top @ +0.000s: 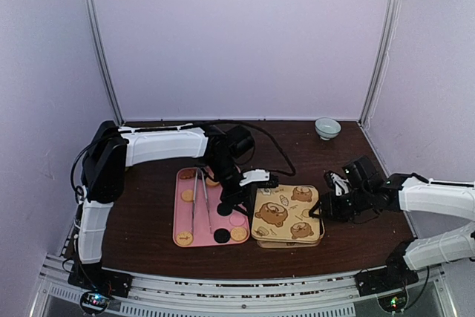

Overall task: Pack the cookies
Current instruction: Adjust the box lid on the packing box.

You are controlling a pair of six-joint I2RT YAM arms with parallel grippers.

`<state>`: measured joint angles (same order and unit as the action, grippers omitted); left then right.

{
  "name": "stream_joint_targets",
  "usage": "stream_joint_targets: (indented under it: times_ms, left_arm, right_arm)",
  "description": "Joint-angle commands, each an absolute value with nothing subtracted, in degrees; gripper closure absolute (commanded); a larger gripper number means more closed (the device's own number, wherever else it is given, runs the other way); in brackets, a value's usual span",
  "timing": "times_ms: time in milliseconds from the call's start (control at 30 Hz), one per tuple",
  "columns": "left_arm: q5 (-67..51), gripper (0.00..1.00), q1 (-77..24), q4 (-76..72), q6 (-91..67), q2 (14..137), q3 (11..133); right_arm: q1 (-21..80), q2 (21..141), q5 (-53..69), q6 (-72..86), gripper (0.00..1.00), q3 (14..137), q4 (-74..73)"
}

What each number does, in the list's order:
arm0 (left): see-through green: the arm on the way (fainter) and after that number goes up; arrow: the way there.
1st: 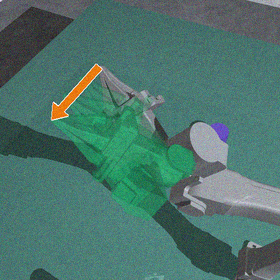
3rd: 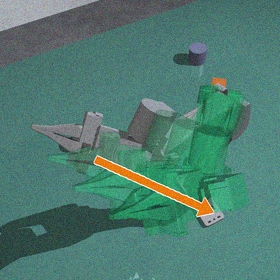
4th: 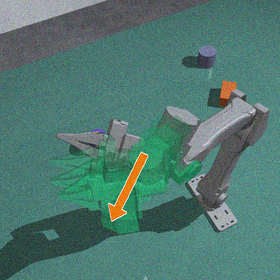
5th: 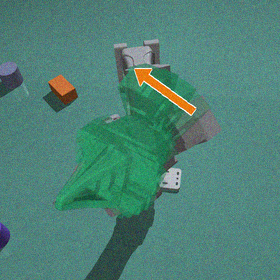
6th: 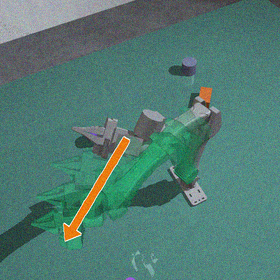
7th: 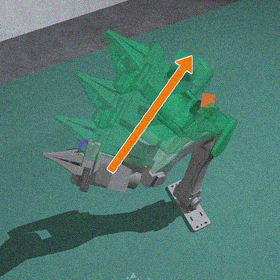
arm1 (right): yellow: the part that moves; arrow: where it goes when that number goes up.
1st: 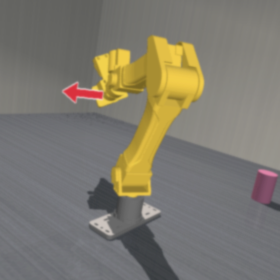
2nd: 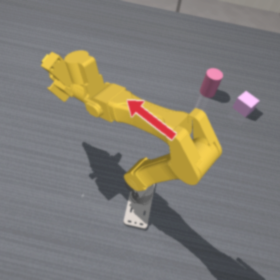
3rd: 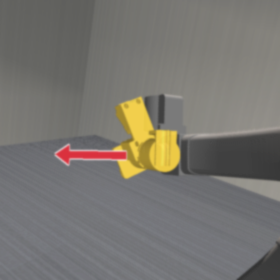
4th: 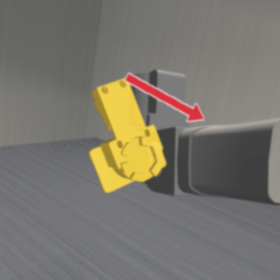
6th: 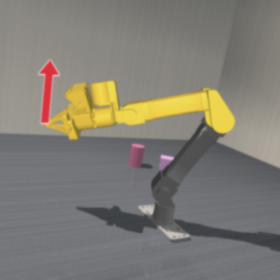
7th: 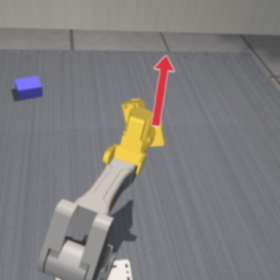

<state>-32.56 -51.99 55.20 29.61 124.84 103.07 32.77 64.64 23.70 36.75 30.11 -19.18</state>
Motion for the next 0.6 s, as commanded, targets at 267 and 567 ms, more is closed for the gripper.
stream_joint_targets:
  times_ms: [267, 567]
  left_arm:
    - [-26.9, 0.49, -52.3, 59.3, 33.5, 120.0, 97.9]
    - [-26.2, 0.52, -52.5, 58.1, 31.4, 122.4, 102.2]
  right_arm:
    - [32.2, 70.2, 18.1, 28.9, 0.69, 37.3, -25.5]
    - [31.2, 70.1, 16.8, 27.7, 0.75, 36.4, -26.9]
